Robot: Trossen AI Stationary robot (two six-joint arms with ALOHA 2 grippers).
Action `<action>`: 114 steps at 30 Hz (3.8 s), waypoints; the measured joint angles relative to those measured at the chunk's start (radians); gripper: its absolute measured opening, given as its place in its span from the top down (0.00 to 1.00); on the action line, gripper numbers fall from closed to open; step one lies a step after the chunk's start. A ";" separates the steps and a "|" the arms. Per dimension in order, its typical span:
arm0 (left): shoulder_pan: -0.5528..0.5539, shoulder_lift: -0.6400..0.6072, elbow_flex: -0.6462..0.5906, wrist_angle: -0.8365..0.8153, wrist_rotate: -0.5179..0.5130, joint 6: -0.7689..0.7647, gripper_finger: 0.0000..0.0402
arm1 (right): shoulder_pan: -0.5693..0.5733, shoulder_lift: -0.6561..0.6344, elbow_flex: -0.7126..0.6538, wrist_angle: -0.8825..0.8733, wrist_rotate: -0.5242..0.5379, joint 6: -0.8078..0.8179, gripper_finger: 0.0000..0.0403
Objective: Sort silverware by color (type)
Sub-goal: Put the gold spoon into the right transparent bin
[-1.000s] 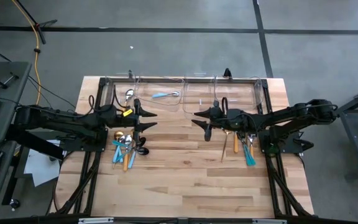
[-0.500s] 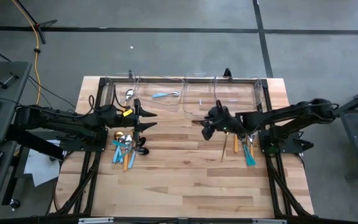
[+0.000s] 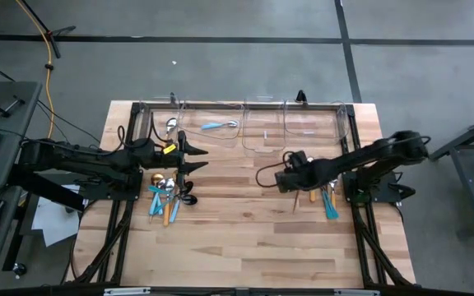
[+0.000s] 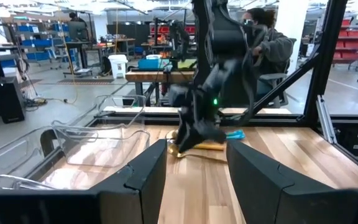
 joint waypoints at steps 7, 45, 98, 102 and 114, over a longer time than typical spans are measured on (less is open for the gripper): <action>0.000 0.000 0.000 -0.009 0.000 0.001 0.61 | 0.012 0.092 -0.003 -0.009 -0.086 0.056 0.63; 0.000 0.000 0.000 -0.009 0.000 -0.007 0.61 | 0.122 0.208 0.014 -0.098 -0.051 0.370 0.76; -0.007 0.020 0.000 0.127 0.000 0.044 0.61 | -0.129 -0.174 -0.273 1.642 -0.348 -1.298 1.00; -0.032 0.112 0.000 0.285 0.001 0.040 0.61 | -0.152 -0.173 -0.355 1.774 -0.358 -1.294 1.00; -0.034 0.386 0.061 0.470 -0.012 0.047 0.61 | -0.147 -0.173 -0.367 1.807 -0.381 -1.330 1.00</action>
